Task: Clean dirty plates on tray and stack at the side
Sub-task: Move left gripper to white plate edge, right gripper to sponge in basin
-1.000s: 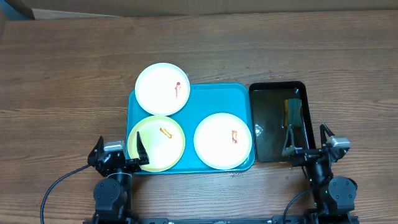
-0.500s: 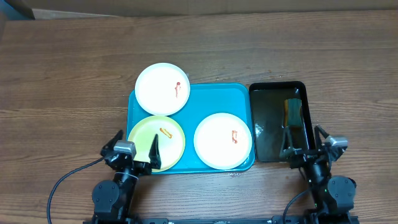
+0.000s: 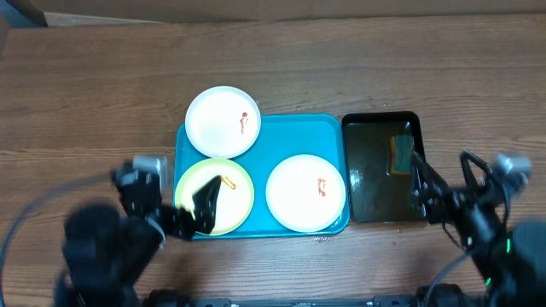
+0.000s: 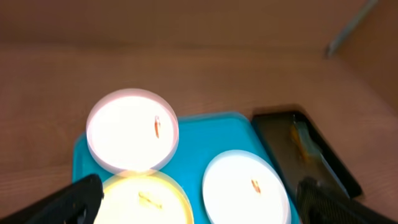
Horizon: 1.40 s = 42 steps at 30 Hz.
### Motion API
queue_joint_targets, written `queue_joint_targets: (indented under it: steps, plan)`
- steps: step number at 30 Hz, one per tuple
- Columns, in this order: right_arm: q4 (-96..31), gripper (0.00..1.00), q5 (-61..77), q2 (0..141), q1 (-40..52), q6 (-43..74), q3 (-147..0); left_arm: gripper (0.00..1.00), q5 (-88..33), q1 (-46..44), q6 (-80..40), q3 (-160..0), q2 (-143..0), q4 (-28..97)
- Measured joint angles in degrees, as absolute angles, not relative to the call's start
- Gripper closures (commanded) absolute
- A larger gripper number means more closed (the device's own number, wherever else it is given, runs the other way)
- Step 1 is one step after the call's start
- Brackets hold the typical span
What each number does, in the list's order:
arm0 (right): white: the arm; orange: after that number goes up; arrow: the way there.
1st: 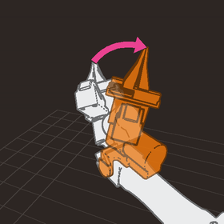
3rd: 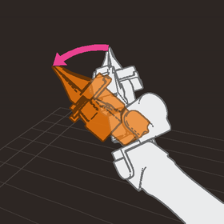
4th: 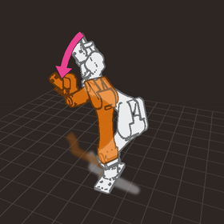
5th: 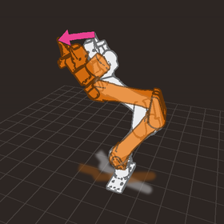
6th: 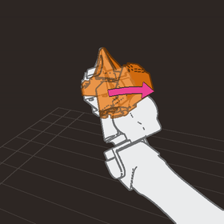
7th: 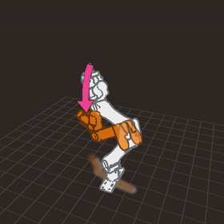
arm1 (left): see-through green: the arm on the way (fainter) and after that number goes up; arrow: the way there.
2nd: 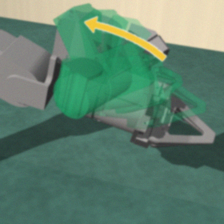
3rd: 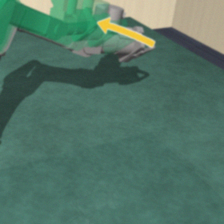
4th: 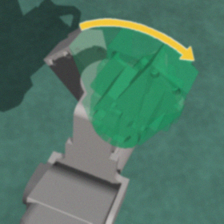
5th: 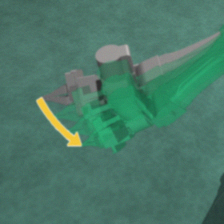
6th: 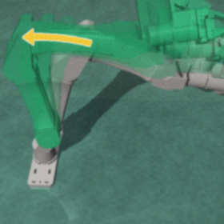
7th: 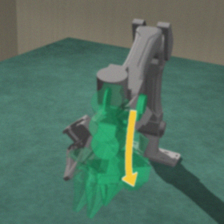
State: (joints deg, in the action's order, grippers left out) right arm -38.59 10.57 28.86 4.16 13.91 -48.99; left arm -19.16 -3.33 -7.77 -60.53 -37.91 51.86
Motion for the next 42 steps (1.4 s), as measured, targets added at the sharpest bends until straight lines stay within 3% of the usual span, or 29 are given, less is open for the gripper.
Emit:
queue_joint_targets:
  steps: [5, 6, 8, 9, 12, 13, 17, 26, 42]
  plan:
    - [-54.78, 0.00, 22.59, 51.62, 4.14, 12.71, -67.37, 0.00, -20.12, -3.33, -5.72, -78.59, -57.43, 64.45]
    - [-57.14, 0.00, 24.71, 55.88, 4.16, 12.53, -70.74, 0.04, -20.78, -3.33, -5.58, -81.25, -60.99, 65.80]
    - [-61.76, 0.00, 27.64, 63.11, 4.16, 11.18, -76.31, 0.38, -23.35, -3.33, -5.63, -84.16, -65.87, 67.22]
    - [-64.03, 0.07, 28.69, 66.24, 4.14, 10.13, -78.52, 0.41, -25.45, -3.36, -5.50, -84.75, -68.12, 67.96]
    - [-65.95, 0.44, 29.93, 73.03, 4.14, 7.20, -81.14, 0.39, -29.10, -4.67, -6.02, -84.66, -73.23, 69.56]
    - [-66.24, 0.48, 29.45, 75.11, 4.14, 6.68, -81.34, 0.39, -29.10, -5.78, -6.70, -84.40, -75.09, 69.58]
    - [-67.61, 0.38, 22.81, 81.93, 4.16, 7.09, -81.38, 0.39, -24.38, -12.38, -11.62, -80.97, -81.47, 68.66]
    - [-67.66, 0.30, 8.49, 95.26, 4.16, 10.52, -81.28, 0.40, -12.62, -23.83, -20.75, -77.03, -94.89, 60.93]
    - [-63.96, 0.39, -4.84, 112.01, 4.16, 14.48, -81.06, 0.40, -9.74, -25.43, -23.73, -76.84, -104.71, 56.97]
